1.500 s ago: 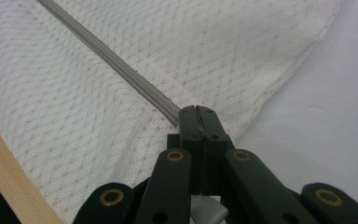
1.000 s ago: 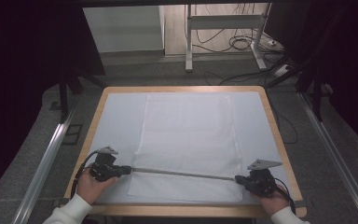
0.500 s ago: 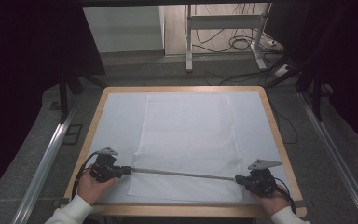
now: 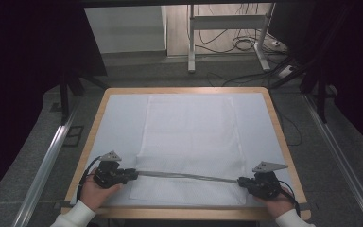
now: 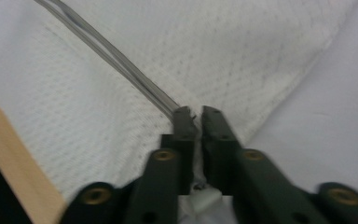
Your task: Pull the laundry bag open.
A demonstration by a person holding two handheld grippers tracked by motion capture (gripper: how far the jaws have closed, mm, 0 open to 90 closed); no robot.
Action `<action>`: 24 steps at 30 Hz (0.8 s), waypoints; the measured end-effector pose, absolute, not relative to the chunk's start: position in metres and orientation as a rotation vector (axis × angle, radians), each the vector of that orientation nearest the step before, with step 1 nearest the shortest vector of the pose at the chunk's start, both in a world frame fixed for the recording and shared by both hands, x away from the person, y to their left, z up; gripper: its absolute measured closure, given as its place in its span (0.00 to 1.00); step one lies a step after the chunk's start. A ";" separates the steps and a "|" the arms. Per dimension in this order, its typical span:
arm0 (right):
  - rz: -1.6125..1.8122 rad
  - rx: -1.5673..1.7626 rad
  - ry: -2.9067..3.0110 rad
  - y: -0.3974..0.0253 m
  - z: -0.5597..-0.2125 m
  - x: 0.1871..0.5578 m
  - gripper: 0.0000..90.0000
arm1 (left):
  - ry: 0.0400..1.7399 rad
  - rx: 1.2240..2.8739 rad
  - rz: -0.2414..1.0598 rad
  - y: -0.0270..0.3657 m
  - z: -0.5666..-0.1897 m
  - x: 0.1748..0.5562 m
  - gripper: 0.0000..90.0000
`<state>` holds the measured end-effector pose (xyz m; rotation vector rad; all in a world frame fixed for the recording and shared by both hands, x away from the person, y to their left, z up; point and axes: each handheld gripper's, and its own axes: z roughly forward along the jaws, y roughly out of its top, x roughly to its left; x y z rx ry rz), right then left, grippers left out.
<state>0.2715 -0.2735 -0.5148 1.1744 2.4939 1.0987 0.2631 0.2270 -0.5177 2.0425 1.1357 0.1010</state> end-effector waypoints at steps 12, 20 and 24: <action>1.250 1.051 2.324 -0.277 -0.488 0.280 0.54 | 1.095 1.950 0.271 0.224 -0.488 0.271 0.34; 1.218 1.145 2.209 -0.283 -0.493 0.325 0.37 | 1.111 1.938 0.372 0.216 -0.496 0.318 0.33; 1.208 1.172 2.176 -0.282 -0.495 0.343 0.37 | 1.143 1.949 0.396 0.216 -0.506 0.329 0.33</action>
